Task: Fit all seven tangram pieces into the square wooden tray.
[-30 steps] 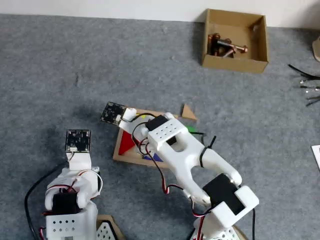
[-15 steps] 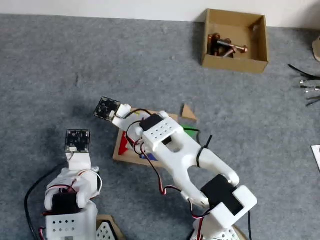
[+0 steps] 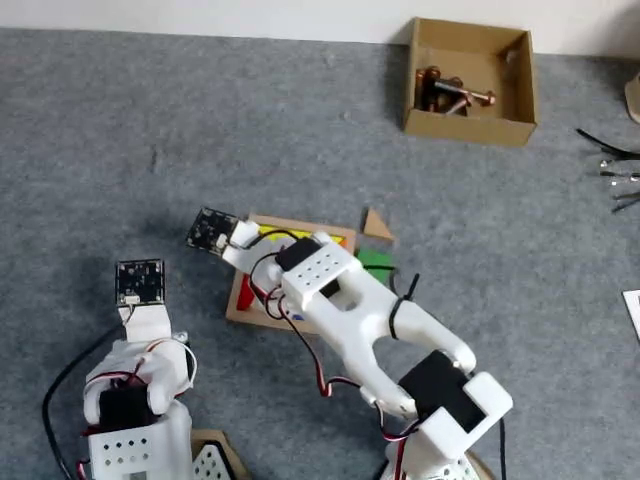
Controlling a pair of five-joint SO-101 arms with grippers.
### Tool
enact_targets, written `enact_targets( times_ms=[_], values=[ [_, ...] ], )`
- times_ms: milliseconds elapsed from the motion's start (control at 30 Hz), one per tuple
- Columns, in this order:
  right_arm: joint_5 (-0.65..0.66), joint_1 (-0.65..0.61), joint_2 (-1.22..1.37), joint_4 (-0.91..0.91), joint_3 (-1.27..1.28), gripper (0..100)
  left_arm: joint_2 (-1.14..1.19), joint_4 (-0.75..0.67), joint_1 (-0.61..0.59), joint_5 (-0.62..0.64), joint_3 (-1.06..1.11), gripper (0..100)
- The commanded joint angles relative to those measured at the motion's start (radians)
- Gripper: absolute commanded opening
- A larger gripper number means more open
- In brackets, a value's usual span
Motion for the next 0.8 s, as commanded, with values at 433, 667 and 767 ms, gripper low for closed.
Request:
enact_targets(
  times_ms=[433,667,767],
  values=[
    [0.000,0.194,-0.042,-0.015,0.036,2.9,-0.007,0.002,-0.013,-0.006,0.021,1],
    [0.000,0.243,-0.041,-0.013,0.030,2.9,-0.007,0.002,-0.013,-0.006,0.021,1],
    [0.000,0.282,-0.047,-0.012,0.028,2.9,-0.007,0.002,-0.013,-0.006,0.021,1]
  ],
)
